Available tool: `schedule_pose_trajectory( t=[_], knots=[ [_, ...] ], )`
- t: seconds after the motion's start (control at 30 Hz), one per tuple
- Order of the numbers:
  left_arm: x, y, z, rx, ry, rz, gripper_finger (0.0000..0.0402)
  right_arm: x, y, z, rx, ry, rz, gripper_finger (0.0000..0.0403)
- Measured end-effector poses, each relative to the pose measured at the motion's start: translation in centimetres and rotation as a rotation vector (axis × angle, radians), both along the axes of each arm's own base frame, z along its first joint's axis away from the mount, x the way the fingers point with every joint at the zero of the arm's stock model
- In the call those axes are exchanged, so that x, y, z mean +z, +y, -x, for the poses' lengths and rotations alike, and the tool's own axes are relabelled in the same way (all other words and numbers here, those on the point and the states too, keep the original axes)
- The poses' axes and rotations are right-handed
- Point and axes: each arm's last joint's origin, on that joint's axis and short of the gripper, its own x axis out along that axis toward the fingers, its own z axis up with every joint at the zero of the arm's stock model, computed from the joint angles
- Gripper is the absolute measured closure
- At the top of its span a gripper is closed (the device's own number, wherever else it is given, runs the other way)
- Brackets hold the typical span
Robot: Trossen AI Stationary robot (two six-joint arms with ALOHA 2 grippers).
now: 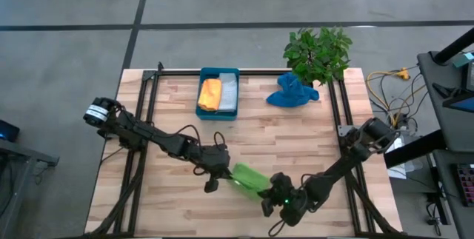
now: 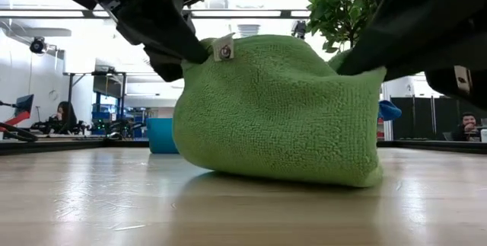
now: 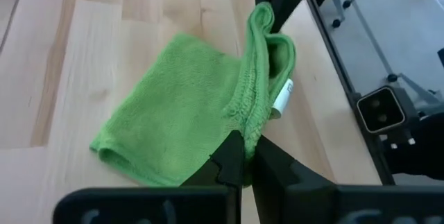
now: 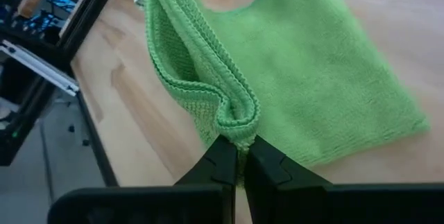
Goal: Fold microfiber towels
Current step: Fold the green microfiber cloth
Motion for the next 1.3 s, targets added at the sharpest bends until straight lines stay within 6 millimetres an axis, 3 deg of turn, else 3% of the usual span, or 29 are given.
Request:
schedule_pose_trajectory(
  t=[0.47,1.0,1.3],
  knots=[
    [-4.1,0.9,-2.3,0.046,0.082,0.051,0.0401,-1.4,-0.7,1.0,-0.055,0.054,-0.094,0.0394],
    [-4.1,2.8,-2.8,0.098,0.066,0.051,0.0401,-2.4,-1.8,2.0,-0.136,0.061,-0.127,0.0394],
    [-3.9,3.8,-3.1,0.126,0.052,0.051,0.0401,-2.0,-3.0,2.6,-0.133,0.065,-0.117,0.0394]
  ],
)
